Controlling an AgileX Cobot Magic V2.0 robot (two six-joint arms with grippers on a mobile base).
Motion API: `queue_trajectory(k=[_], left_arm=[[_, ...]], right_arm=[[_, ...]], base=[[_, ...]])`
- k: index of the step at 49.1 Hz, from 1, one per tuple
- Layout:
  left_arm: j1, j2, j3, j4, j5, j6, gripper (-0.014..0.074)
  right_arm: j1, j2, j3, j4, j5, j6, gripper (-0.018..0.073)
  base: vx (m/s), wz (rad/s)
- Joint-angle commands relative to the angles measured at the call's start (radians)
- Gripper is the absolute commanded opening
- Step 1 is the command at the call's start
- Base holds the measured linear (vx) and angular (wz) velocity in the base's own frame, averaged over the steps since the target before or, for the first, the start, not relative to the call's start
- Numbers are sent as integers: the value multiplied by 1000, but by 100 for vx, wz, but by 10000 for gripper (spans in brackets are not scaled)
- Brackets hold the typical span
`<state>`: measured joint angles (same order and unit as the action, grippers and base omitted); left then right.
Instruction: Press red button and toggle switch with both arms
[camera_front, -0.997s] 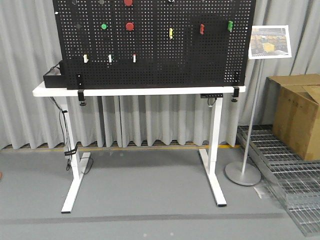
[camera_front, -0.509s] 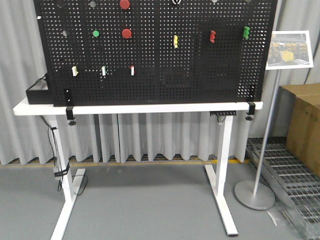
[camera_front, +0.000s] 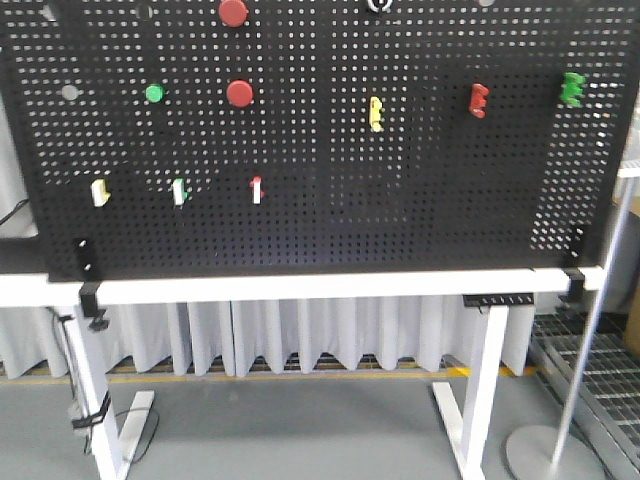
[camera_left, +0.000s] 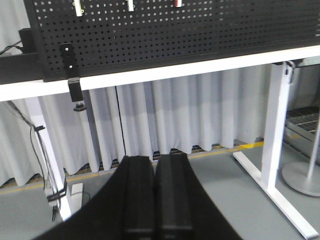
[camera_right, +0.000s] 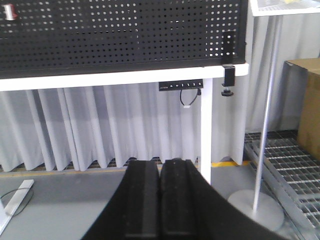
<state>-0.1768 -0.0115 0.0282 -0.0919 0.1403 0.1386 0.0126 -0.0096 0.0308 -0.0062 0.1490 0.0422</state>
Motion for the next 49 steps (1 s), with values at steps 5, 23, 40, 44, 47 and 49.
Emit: queue_trajectory(k=[5,23,40,44,47,49], left_arm=[[2,-16,34,-1,-84,-7,2],[2,-16,34,-1,-84,-7,2],[2,-16,34,-1,-84,-7,2],[2,-16,34,-1,-84,-7,2],[2,-16,34,-1,-84,-7,2],[2,-16,34,-1,-84,-7,2]], right_arm=[[-7,-16,12,-11,-87,-5,-3],[-7,-16,12,-11,-87,-5,-3],[-7,-16,12,-11,-87,-5,-3],[-7,-16,12,-11,-87,-5,-3],[-7,-16,12,-11,-87,-5,-3],[-7,-16,12,-11,-87,-5,-3]], base=[[47,1],[46,6],[39,4],[28,-4],[22,-5],[18,-4]])
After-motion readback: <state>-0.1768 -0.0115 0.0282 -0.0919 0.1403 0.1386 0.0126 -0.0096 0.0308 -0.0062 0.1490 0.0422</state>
